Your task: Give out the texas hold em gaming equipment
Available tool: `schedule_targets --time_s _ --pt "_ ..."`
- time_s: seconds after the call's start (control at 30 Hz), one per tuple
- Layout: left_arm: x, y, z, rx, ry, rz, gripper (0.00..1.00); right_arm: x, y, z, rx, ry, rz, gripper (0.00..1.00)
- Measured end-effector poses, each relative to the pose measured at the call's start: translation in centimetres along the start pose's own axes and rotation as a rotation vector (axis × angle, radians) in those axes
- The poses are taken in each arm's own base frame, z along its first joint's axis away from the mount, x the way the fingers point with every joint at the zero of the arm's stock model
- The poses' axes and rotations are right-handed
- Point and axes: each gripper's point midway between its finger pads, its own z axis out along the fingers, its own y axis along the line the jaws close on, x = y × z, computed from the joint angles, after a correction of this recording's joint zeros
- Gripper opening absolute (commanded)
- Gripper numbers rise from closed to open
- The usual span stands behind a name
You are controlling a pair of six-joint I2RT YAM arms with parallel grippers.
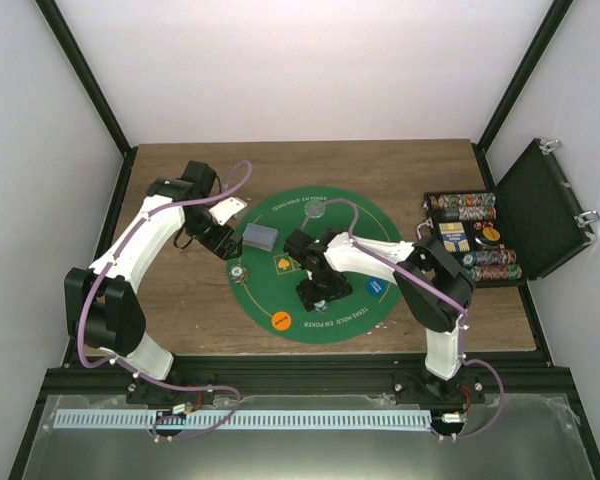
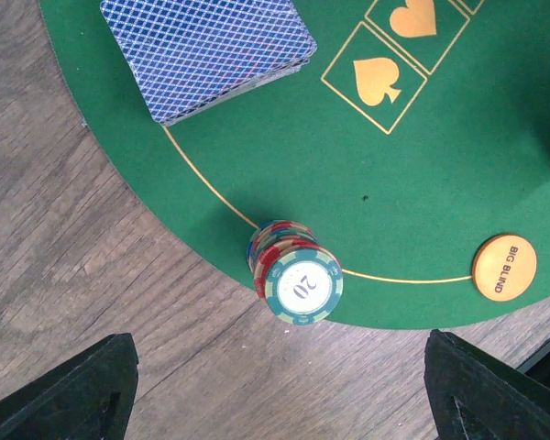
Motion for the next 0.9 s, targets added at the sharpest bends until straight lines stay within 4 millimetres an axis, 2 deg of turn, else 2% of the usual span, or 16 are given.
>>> schedule_targets --time_s 0.17,0.27,0.37,0.5,0.7,0.9 --pt "0.0 0.0 0.0 0.0 0.0 0.0 0.87 0.7 -0.2 0.3 0.039 0.016 -0.012 0.73" --pt "0.0 0.0 0.0 0.0 0.0 0.0 0.87 1.2 -0.1 0.7 0.068 0.032 -0.031 0.66" --pt "0.0 0.0 0.0 0.0 0.0 0.0 0.87 1.3 0.1 0.7 0.075 0.027 -0.04 0.61" --pt "0.0 0.0 0.0 0.0 0.0 0.0 0.86 1.2 0.3 0.7 0.075 0.021 -0.051 0.58" --pt "0.0 0.0 0.0 -0.001 -0.002 0.001 0.86 1.1 0.8 0.9 0.056 0.026 -0.072 0.4" --pt "0.0 0.0 -0.3 -0.005 -0.008 0.003 0.86 1.0 0.5 0.9 0.055 0.02 -0.067 0.27"
